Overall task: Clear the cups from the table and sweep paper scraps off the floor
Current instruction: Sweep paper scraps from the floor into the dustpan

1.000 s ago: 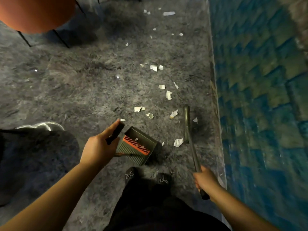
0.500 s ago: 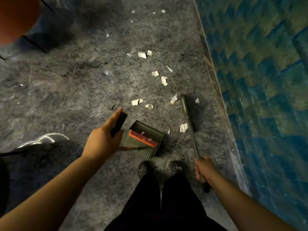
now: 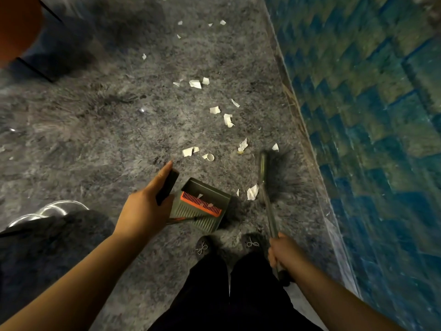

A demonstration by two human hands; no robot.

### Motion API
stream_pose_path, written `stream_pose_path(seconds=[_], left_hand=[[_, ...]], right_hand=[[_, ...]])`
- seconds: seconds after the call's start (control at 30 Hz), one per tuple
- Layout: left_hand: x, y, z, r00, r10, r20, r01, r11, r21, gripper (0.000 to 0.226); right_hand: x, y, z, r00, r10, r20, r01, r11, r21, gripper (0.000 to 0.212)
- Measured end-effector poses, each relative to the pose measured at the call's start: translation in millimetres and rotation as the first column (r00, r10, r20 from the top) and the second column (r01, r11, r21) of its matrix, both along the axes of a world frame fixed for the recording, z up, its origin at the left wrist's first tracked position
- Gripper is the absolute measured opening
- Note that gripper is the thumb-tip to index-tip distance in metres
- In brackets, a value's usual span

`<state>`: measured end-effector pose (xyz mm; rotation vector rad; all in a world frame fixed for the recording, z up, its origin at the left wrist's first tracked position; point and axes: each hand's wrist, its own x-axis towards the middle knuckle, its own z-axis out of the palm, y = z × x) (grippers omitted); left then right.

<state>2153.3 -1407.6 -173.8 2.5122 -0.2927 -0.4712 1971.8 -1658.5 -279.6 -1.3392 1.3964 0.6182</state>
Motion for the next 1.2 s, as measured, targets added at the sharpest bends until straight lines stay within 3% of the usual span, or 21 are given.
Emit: stream_pose_path(seconds=[0.23,0.4,0.53,0.83,1.0,1.2], left_hand=[[-7.6,25.2,3.9,0.995,0.08,0.056,-0.082,0.996,0.033,0.093],[-5.5,38.2,6.9,0.995,0.089,0.041,-0.091,0.995,0.033,0.093],[0.4,35.1,7.8,0.994,0.106,0.025,-0.106,0.994,0.015,0.091],[16.4,2.4,12.8,0.999,0.022,0.033,-0.019,0.996,-0.09,0.089],[31.1,-25.5,11.7,0.999,0.013,0.042,-0.01,0.998,-0.065,0.091],[43.6,-53.3,8.1,0.994,0.06,0.09,-0.057,0.997,-0.042,0.092]], right_hand=[[55.3,36.6,-17.1,0.985,0.14,0.1,-0.144,0.989,0.036,0.024],[103.4,35.4,-12.2,0.983,-0.069,0.17,0.046,0.989,0.139,0.022],[112.0,28.5,11.8,0.974,-0.085,0.208,0.053,0.986,0.157,0.017],[80.6,-25.2,44.0,0.971,-0.096,0.221,0.093,0.995,0.023,0.014],[81.1,-84.6,22.3,0.988,-0.039,0.151,0.056,0.992,-0.111,0.024],[117.1,-149.8,-15.7,0.992,0.123,0.022,-0.117,0.975,-0.188,0.021]])
